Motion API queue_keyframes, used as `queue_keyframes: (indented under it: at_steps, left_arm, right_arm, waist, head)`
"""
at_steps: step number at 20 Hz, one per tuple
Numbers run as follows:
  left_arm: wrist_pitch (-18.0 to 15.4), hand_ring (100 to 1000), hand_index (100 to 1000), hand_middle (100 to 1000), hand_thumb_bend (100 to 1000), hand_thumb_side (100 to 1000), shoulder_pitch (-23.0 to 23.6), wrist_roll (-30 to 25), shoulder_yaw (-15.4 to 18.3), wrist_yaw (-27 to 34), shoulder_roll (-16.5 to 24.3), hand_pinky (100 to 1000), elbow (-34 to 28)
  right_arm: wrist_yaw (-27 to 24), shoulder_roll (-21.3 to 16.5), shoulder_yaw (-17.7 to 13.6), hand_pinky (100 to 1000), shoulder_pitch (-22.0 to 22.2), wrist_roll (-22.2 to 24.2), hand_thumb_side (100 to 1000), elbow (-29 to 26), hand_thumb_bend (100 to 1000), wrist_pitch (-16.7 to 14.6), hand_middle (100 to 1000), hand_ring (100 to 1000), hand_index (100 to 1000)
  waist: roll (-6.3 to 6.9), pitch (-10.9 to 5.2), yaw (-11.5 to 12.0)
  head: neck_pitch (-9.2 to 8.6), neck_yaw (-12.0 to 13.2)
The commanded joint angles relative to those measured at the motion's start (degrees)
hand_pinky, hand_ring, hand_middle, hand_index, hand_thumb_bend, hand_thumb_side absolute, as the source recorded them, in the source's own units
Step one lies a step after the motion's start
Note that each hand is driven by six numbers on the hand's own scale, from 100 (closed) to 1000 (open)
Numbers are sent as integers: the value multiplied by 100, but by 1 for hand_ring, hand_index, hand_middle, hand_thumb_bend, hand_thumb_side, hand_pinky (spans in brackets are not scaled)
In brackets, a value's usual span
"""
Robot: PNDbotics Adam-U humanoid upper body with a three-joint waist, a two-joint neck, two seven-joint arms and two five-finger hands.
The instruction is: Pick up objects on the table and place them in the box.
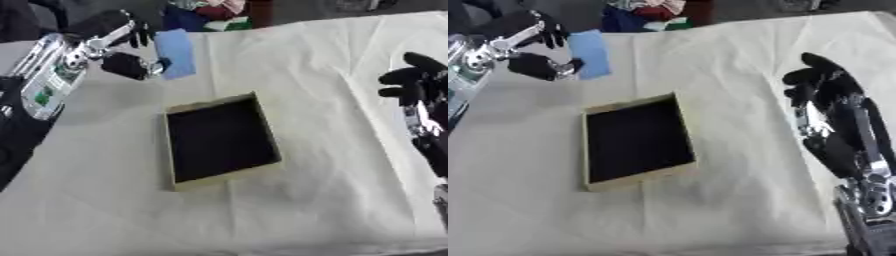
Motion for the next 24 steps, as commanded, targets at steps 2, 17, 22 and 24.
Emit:
queue_keyframes:
  at_steps: [2, 17, 22, 24]
  left_arm:
    - [-166, 638, 744, 606, 321, 562, -42, -183, -230, 6, -71, 710, 24]
    - [-530, 679, 802, 667, 484, 542, 207, -141, -558, -198, -166, 731, 4]
    - [-614, 732, 901, 744, 636, 548, 325, -236, -583, -373, -59, 771, -145]
    - [-615, 738, 912, 752, 643, 553, 380, -283, -536, -411, 13, 777, -213]
  right_arm:
    - [-39, -115, -25, 702, -51, 24, 523, -99, 100, -3, 654, 744, 875]
    - [-36, -114, -19, 701, -66, 39, 523, -99, 100, -1, 651, 730, 875]
    - [-35, -119, -23, 702, -58, 36, 522, -104, 100, 0, 651, 732, 875]
    - [-34, -120, -26, 702, -55, 32, 521, -108, 100, 1, 651, 732, 875]
  waist:
    - [-12, -89, -13]
    - [-23, -64, -2]
    - [-33, -71, -6]
    - [-39, -74, 2]
  head:
    - [27, 13]
    - [27, 9]
    - [27, 13]
    - [27, 5]
